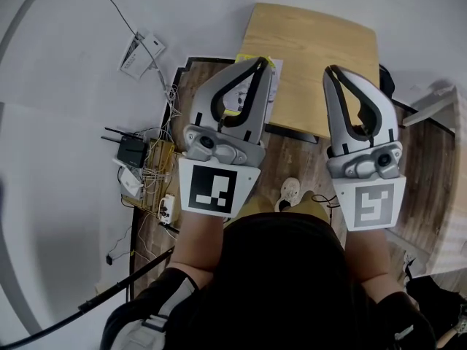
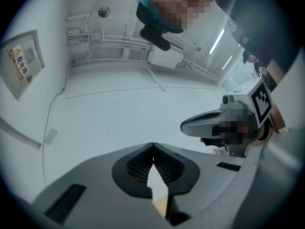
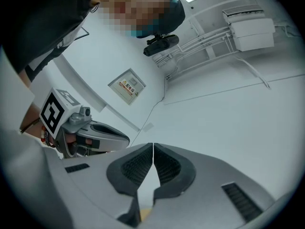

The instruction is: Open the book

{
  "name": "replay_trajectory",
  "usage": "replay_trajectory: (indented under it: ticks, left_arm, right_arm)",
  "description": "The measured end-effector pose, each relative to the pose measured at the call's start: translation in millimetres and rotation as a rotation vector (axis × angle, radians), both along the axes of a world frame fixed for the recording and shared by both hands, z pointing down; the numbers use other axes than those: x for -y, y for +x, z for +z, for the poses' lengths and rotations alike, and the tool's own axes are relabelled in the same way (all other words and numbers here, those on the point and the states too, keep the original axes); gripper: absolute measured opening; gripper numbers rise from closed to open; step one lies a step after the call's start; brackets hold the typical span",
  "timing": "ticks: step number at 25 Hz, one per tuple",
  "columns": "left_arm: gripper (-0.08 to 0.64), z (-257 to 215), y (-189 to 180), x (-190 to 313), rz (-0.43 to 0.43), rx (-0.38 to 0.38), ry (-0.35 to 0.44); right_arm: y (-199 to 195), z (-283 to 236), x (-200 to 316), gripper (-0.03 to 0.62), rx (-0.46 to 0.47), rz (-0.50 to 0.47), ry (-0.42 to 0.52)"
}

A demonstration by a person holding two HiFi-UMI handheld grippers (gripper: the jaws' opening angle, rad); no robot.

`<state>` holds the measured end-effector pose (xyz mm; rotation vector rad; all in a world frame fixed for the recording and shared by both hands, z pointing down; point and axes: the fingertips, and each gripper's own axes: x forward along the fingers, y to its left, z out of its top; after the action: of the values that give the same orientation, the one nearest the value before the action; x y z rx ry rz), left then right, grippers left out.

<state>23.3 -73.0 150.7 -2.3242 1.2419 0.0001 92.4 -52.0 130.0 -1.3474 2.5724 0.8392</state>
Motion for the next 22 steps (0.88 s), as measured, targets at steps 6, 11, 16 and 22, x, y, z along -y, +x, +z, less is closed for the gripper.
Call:
replay_trajectory:
  ticks: [6, 11, 16, 22]
  left_arm:
    - [0.011, 5.5, 16.2, 18.6, -0.026, 0.011, -0.014]
    - [0.011, 13.4, 25.5, 25.1, -0.039, 0.028, -0.034]
    - [0.011, 18.0, 32.1, 27.2, -0.04, 0.046, -0.041]
    - [0.011, 17.5, 35.2, 29.9, -0.041, 0.047, -0.04]
  right_arm:
    - [16.4, 4.0, 20.1, 0.031, 0.006, -0.027, -0.007]
    - [27.6, 9.4, 30.0, 0.031, 0.021, -0.033, -0.018]
    - [44.3, 37.0, 28.9, 0.031, 0.052, -0.042, -0.049]
    - [53.3, 42.2, 27.5, 0.031, 0.097, -0.055, -0.027]
